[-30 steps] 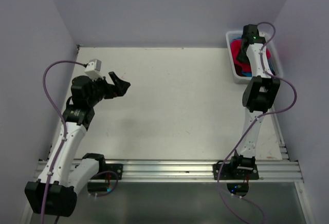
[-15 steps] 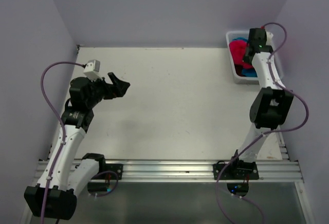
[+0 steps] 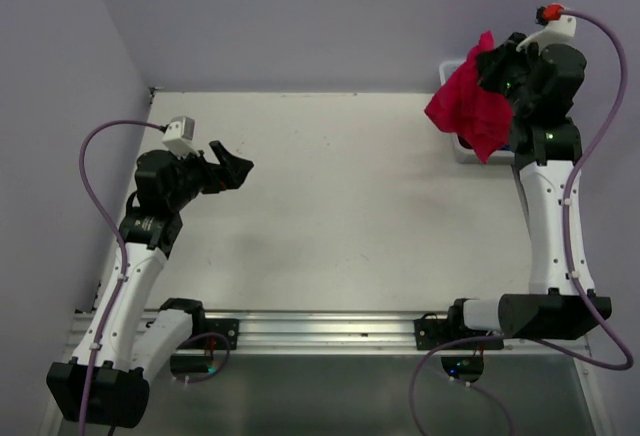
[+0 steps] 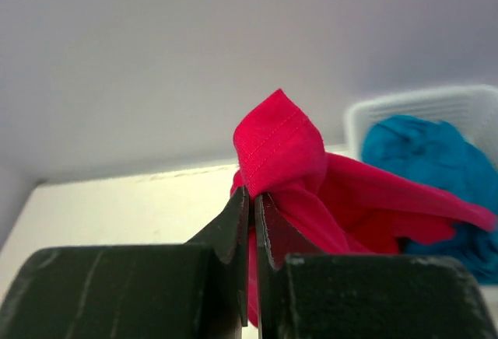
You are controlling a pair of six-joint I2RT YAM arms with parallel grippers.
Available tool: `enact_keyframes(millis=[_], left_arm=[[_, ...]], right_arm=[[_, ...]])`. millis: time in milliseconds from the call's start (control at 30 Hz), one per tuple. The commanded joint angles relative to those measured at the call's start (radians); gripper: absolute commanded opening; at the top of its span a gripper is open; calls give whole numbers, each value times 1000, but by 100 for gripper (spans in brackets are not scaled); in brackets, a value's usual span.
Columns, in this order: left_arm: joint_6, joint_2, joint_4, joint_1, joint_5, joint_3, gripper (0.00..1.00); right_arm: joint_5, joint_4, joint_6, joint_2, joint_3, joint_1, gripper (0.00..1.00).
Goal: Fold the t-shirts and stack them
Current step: Move the tshirt to the center of the board
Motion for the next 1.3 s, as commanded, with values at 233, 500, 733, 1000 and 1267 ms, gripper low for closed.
enact_keyframes(millis=[233, 500, 733, 1000, 1267], left_arm=[[12, -2, -14, -5, -45, 61, 100], [19, 2, -38, -5, -79, 95, 100], [22, -11, -58, -5, -121, 133, 100], [49, -28, -100, -5, -175, 166, 100], [44, -25, -91, -5, -175, 166, 100]], right_arm=[[-730, 12, -14, 37, 36, 176, 0], [-1041, 59, 7, 78, 48, 325, 0], [-1284, 398, 236, 75, -19, 439, 0], [-834, -379, -276, 152, 168, 475, 0], [-411, -427, -298, 161, 114, 532, 0]])
